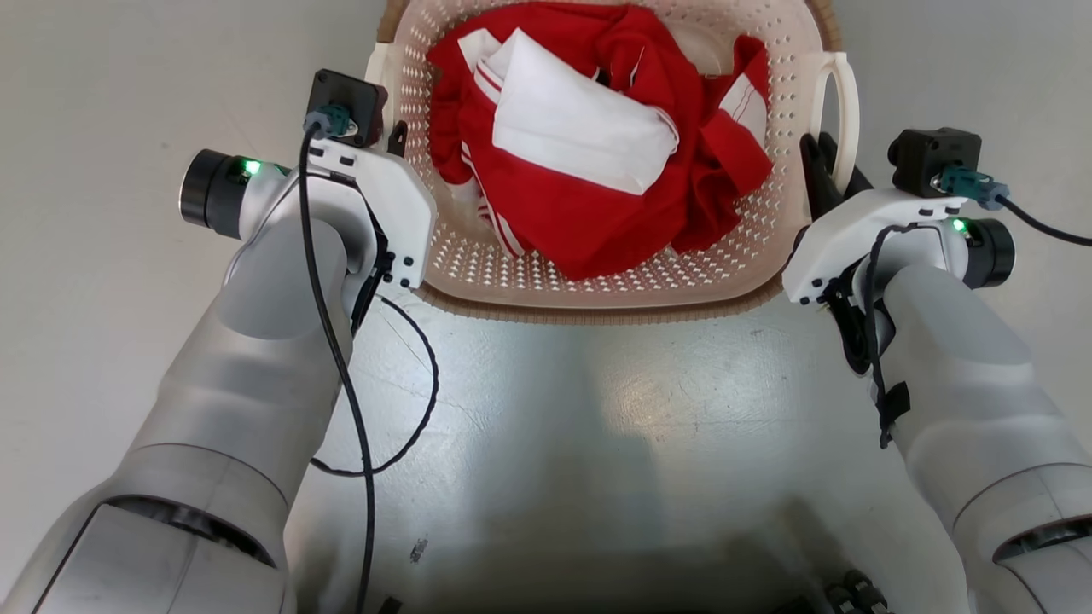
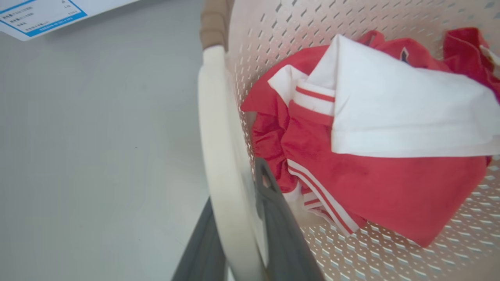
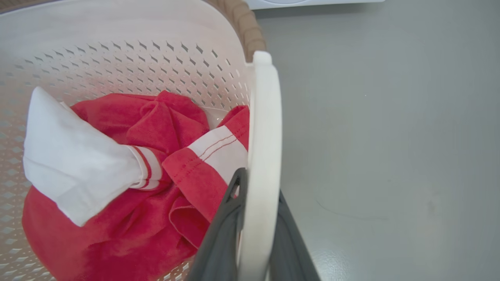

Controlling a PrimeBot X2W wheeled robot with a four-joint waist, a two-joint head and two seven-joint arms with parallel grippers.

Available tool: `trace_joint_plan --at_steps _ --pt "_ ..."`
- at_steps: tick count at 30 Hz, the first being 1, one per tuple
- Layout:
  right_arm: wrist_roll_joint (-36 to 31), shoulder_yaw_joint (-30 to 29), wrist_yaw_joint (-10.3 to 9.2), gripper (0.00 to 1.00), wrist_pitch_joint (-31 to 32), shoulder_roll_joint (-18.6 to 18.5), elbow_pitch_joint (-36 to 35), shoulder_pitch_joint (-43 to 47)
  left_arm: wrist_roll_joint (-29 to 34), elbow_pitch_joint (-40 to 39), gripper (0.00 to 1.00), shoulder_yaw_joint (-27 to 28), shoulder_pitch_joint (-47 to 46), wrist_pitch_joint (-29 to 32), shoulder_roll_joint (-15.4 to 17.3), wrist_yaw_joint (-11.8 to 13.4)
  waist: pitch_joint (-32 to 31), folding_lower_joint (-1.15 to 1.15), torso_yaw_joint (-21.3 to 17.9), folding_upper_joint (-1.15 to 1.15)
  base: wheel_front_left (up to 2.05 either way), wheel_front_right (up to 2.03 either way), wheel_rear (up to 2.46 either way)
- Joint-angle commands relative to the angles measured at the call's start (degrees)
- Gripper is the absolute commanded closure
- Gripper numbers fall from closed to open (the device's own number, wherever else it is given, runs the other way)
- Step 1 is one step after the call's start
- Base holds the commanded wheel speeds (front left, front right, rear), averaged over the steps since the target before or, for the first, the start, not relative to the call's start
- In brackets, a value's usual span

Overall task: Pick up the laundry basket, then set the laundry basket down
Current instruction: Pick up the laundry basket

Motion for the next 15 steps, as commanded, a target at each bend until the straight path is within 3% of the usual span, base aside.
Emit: trace_joint_plan --at_steps 1,15 --pt "0.54 1.53 0.18 1.00 -0.31 1.07 0.27 1.76 -0.25 -0.82 1.00 -0.51 1.57 -0.45 0.95 0.41 -0.81 0.00 0.20 0.00 0.00 0.00 0.00" --pt "3.44 4.25 0.18 1.00 4.96 1.07 2.30 2.62 -4.20 -0.03 1.00 -3.13 4.82 3.02 0.95 0.26 -8.63 0.00 0.23 0.00 0.00 0.00 0.00"
